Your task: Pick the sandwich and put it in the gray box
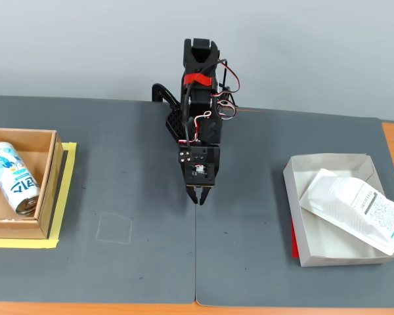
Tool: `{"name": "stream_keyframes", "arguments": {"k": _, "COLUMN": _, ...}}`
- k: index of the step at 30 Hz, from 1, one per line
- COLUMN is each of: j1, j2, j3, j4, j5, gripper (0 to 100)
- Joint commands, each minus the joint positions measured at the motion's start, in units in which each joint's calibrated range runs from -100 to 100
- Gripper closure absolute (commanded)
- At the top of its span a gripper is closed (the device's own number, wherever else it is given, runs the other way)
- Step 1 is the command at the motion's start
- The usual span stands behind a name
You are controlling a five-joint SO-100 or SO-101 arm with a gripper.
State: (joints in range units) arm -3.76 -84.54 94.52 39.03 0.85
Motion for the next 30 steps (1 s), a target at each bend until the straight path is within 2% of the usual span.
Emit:
{"name": "stream_keyframes", "arguments": {"k": 1, "j1": 0.5, "j2": -3.1, "j3": 0.8, "j4": 3.6, "j5": 0.5, "gripper": 98}}
{"name": "stream_keyframes", "arguments": {"k": 10, "j1": 2.3, "j2": -12.2, "j3": 4.0, "j4": 11.4, "j5": 0.6, "gripper": 98}}
{"name": "stream_keyframes", "arguments": {"k": 30, "j1": 2.5, "j2": -14.8, "j3": 4.9, "j4": 12.5, "j5": 0.3, "gripper": 98}}
